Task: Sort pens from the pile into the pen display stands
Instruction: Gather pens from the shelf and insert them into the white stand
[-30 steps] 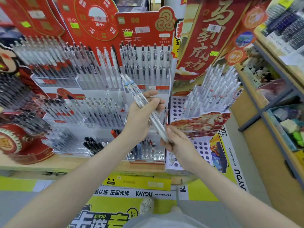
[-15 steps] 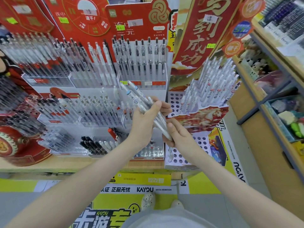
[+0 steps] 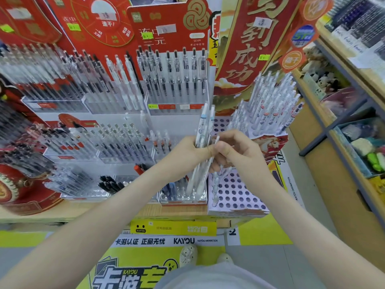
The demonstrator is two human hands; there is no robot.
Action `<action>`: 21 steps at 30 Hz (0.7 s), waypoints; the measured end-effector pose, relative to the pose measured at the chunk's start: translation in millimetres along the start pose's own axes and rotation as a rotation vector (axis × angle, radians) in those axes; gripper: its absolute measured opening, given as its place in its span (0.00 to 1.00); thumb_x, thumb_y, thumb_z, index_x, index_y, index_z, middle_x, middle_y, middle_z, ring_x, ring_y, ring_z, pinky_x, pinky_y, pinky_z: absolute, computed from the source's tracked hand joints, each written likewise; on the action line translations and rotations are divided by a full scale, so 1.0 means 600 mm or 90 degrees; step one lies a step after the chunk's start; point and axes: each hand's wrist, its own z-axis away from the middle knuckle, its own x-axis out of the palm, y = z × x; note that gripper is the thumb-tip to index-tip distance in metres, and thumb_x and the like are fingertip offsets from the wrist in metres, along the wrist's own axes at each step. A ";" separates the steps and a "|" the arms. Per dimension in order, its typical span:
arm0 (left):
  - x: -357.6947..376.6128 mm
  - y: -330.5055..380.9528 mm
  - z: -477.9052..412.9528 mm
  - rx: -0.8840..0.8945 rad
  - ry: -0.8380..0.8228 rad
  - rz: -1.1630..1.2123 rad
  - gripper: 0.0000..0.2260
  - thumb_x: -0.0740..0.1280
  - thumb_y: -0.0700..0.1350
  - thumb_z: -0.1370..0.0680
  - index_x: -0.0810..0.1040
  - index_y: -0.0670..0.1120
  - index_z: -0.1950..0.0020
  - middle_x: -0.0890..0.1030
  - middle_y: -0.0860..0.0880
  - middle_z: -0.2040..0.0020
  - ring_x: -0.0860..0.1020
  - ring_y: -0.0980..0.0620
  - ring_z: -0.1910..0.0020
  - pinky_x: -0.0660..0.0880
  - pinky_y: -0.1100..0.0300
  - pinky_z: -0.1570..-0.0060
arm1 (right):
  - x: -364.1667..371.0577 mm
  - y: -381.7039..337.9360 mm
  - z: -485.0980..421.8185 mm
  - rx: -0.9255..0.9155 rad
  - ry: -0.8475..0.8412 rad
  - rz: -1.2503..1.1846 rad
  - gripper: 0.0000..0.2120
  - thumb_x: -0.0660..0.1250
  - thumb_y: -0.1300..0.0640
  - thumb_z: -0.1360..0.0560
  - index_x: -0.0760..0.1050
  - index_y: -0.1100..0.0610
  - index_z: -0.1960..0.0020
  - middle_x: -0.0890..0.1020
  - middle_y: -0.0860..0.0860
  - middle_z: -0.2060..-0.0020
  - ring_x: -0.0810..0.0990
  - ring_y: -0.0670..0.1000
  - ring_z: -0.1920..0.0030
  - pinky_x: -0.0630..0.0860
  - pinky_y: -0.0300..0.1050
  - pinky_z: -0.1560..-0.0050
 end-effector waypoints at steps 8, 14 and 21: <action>-0.003 -0.011 0.000 -0.056 -0.080 -0.032 0.12 0.69 0.47 0.26 0.79 0.42 0.46 0.85 0.47 0.55 0.83 0.50 0.60 0.81 0.55 0.52 | -0.022 0.005 0.004 0.067 -0.009 -0.063 0.03 0.66 0.64 0.25 0.76 0.59 0.57 0.79 0.47 0.70 0.77 0.47 0.67 0.74 0.36 0.64; -0.016 -0.028 -0.009 -0.071 0.050 0.009 0.04 0.66 0.39 0.22 0.81 0.42 0.51 0.86 0.47 0.57 0.84 0.49 0.55 0.81 0.57 0.51 | -0.064 0.008 0.009 0.026 0.124 -0.142 0.05 0.59 0.63 0.21 0.72 0.59 0.54 0.81 0.49 0.67 0.81 0.51 0.65 0.79 0.45 0.60; -0.033 -0.052 0.007 -0.069 0.095 0.116 0.06 0.63 0.37 0.21 0.80 0.39 0.49 0.85 0.41 0.55 0.84 0.44 0.54 0.81 0.55 0.54 | -0.103 0.083 0.041 -0.018 0.151 0.241 0.08 0.62 0.62 0.22 0.72 0.49 0.55 0.78 0.47 0.61 0.77 0.43 0.60 0.73 0.34 0.58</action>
